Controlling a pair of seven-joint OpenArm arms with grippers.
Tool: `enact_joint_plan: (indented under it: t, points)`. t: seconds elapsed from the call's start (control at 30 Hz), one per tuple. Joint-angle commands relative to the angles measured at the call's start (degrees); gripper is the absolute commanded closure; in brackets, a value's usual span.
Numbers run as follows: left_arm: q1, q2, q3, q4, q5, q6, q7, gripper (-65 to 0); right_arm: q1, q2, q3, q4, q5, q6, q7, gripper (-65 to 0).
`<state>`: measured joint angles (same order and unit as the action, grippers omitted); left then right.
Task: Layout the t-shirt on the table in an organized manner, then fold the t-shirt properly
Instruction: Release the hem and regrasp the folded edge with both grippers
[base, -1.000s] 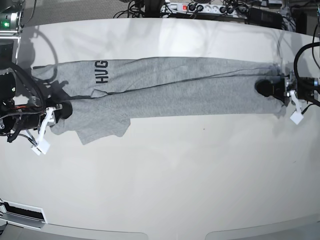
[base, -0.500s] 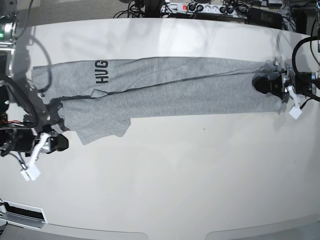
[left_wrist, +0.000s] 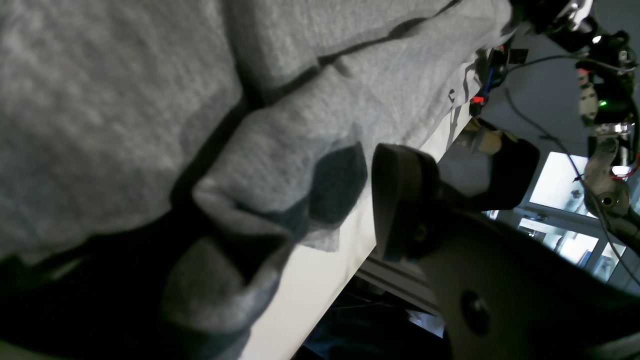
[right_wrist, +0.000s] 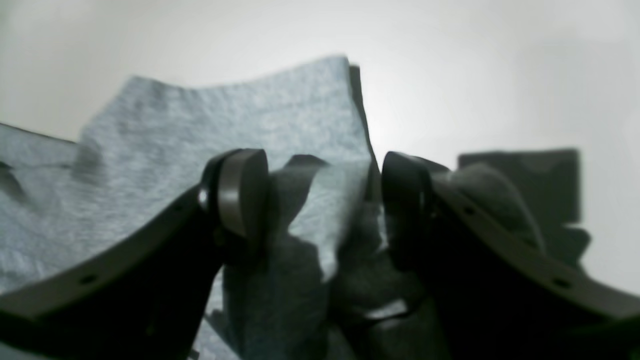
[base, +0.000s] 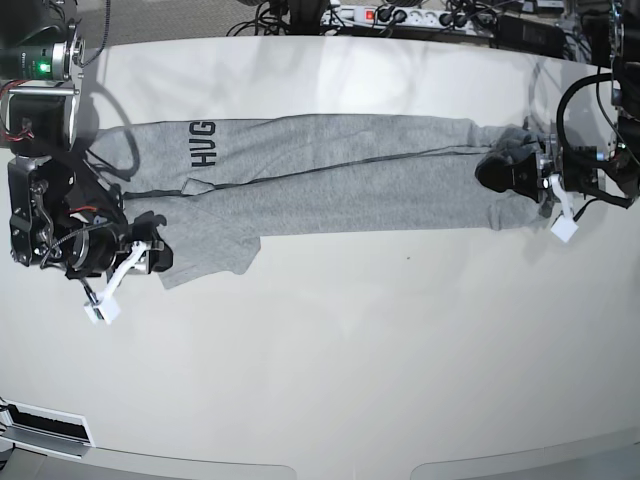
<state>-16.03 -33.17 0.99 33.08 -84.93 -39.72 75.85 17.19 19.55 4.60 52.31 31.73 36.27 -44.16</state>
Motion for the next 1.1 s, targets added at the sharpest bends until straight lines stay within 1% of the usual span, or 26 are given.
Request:
enact_joint_plan:
  t: [0.0, 0.1, 0.4, 0.77, 0.93, 0.97, 1.0, 1.03, 1.07]
  points:
    - [-0.92, -0.98, -0.26, 0.57, -0.07, -0.28, 0.00, -35.2, 1.53, 0.48, 0.31, -0.13, 0.76, 0.46, 1.11, -37.8]
    - [-0.92, -0.98, -0.26, 0.57, -0.07, -0.28, 0.00, -35.2, 1.53, -0.07, 0.31, -2.73, 0.79, 0.61, 1.66, -37.8]
    - [-0.92, -1.44, -0.26, 0.57, -0.07, -0.28, 0.02, -35.2, 1.38, -1.51, 0.31, -4.55, 0.81, 3.73, 2.38, -37.8]
    - [-0.94, -1.44, -0.26, 0.57, -0.07, -0.28, 0.00, -35.2, 1.38, -3.34, 0.31, -4.55, 0.85, 3.73, 2.71, -37.7]
    - [-0.92, -1.46, -0.26, 0.57, -0.07, -0.28, 0.02, -35.2, 1.40, -3.37, 0.31, -4.55, 0.79, 3.73, 6.38, -37.6]
    - [-0.92, -1.46, -0.26, 0.57, -0.07, -0.28, 0.02, -35.2, 1.40, -3.37, 0.31, -4.52, 0.79, 3.73, 7.23, -36.4]
    - [-0.92, -1.46, -0.26, 0.57, -0.07, -0.28, 0.02, -35.2, 1.51, -3.37, 0.31, -4.52, 0.79, 3.73, 7.61, -31.9]
    - [-0.94, -1.46, -0.26, 0.57, -0.07, -0.28, 0.00, -35.2, 1.68, -3.34, 0.31, -4.46, 0.76, 3.73, 7.52, -24.4]
    - [-0.94, -1.44, -0.26, 0.57, -0.07, -0.28, 0.00, -35.2, 1.77, -3.32, 0.31, -4.35, 0.79, 3.73, 7.39, -15.1]
